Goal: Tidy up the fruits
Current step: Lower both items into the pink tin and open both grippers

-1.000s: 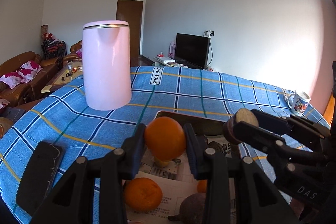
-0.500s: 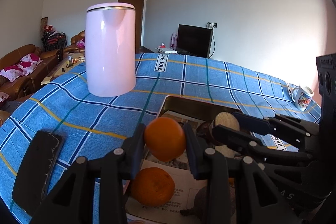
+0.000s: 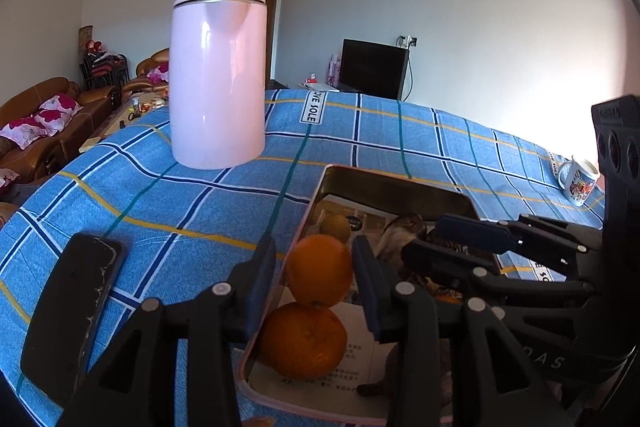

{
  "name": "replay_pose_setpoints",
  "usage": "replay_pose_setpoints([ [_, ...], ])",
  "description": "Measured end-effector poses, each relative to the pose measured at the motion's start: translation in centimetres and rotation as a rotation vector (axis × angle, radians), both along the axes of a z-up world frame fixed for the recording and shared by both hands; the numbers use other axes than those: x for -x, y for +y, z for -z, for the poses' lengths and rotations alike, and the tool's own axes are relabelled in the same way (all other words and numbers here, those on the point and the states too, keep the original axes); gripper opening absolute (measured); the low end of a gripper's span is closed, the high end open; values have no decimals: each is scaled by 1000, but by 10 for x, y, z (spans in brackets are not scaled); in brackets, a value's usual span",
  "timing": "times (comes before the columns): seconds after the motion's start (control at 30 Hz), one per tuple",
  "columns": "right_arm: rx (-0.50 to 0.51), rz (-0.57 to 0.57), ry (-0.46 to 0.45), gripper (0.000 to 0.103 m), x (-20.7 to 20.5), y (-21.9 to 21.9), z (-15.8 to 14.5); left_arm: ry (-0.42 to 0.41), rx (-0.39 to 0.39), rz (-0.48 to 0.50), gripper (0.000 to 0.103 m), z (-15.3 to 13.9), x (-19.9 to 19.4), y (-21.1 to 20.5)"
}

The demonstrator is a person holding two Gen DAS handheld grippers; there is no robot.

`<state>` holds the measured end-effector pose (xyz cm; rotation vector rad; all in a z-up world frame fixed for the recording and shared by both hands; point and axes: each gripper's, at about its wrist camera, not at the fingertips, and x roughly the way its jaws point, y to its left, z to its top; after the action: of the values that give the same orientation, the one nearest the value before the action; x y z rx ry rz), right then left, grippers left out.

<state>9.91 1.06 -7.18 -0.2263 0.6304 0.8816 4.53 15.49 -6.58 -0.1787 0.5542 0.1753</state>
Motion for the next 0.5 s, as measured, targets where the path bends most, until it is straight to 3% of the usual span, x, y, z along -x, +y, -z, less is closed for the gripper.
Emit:
replay_pose_setpoints([
  [0.07, -7, 9, -8, 48, 3, -3, -3, -11, 1, 2, 43, -3, 3, 0],
  [0.17, -36, 19, -2, 57, 4, -11, -6, -24, -6, -12, 57, -6, 7, 1],
  [0.5, -69, 46, -23, 65, 13, -28, -13, -50, -28, -24, 78, -14, 18, -4],
])
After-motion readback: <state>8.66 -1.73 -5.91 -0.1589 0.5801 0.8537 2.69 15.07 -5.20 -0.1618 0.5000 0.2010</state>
